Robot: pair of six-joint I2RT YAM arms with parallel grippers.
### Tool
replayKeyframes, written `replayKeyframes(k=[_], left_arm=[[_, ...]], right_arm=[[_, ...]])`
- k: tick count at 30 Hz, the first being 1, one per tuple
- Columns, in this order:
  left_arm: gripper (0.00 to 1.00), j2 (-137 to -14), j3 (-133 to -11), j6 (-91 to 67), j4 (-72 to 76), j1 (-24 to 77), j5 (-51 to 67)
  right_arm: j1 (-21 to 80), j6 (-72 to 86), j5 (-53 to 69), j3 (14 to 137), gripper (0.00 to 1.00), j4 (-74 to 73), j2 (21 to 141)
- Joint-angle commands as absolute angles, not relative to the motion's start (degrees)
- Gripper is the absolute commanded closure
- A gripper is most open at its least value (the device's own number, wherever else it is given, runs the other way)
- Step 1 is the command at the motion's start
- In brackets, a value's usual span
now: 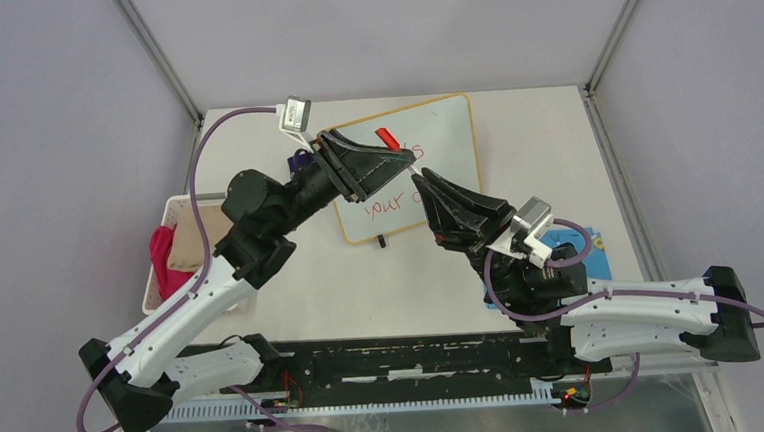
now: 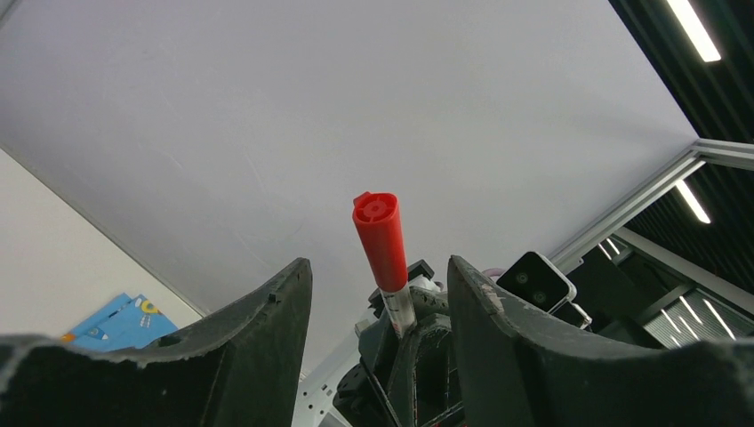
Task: Write a sentence on the whiteboard
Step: Close the whiteboard marker at the center of the board, then place the whiteboard marker at the center of the board.
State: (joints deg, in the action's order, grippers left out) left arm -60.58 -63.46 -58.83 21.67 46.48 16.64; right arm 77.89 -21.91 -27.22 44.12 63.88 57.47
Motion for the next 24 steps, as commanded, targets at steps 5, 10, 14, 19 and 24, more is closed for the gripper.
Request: replayKeyframes(k=[5,10,14,19,24], left_arm=[[0.42,-57.8,-62.7,-57.4,23.0,46.6,16.2],[0.55,-57.5,-61.6,-58.4,24.4,46.6,16.6],[0.58,-57.8,-60.9,-59.3,25.1,46.6,17.2],[0.64,-58.0,-60.9,-59.4,25.5,46.6,17.5],[0.69,-58.2,-60.9,-59.4,25.5,46.6,17.7]], right_arm=[[78.0,-21.6,-26.8,45.0,1.00,64.9,57.3],[78.0,-21.4,-27.0,44.7,1.00,65.0,57.4],[78.1,-21.1,-27.1,44.7,1.00,65.0,57.3],[78.1,-20.5,-26.9,44.7,1.00,64.6,57.4],[78.0,-20.0,-26.7,44.6,1.00,64.1,57.4]])
